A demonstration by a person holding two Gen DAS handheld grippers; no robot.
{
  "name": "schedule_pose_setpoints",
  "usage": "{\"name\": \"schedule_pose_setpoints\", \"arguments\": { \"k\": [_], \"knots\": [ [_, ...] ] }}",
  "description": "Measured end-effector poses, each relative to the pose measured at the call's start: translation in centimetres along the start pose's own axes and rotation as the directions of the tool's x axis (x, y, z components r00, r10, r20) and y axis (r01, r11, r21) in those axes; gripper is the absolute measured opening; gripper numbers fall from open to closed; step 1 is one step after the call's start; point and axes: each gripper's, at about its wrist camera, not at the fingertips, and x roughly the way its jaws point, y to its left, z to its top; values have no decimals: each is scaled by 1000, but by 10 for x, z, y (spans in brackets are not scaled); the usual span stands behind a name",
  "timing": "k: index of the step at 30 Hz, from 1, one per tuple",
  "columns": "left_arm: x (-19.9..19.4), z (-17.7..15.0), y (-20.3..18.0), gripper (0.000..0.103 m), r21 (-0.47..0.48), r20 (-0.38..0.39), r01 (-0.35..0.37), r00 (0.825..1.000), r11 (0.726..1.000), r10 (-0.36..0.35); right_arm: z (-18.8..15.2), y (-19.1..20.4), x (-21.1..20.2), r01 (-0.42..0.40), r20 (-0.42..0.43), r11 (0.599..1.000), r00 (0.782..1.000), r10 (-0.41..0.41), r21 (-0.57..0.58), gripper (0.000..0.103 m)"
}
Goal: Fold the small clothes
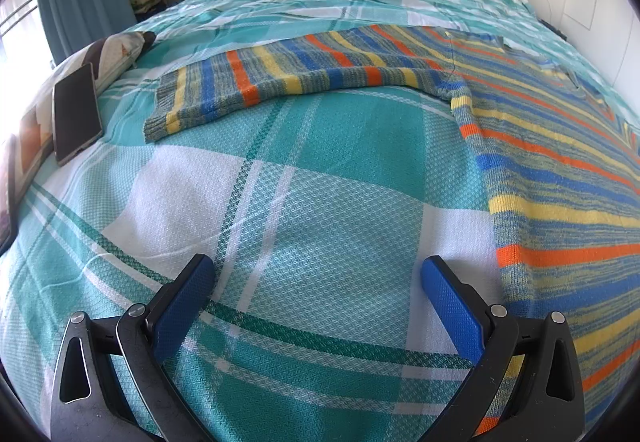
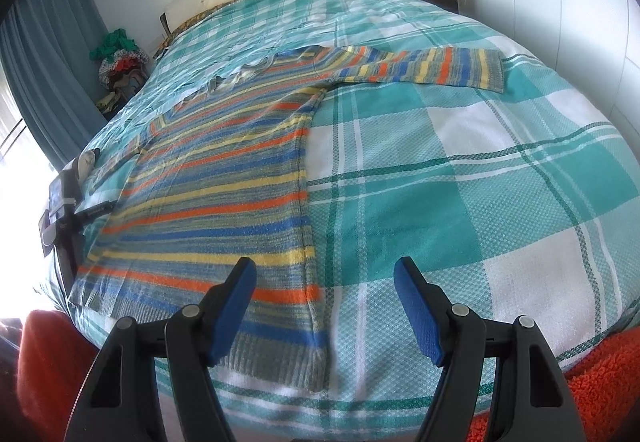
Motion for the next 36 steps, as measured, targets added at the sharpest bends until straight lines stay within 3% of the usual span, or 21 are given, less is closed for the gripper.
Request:
{"name": "schedule_pose_setpoints", "arguments": {
  "k": [36],
  "knots": [
    [0, 0, 0, 103, 0, 0, 0, 1000, 1000, 0, -1, 0, 4, -9, -18, 1000, 1000, 9, 5, 71]
  ]
}}
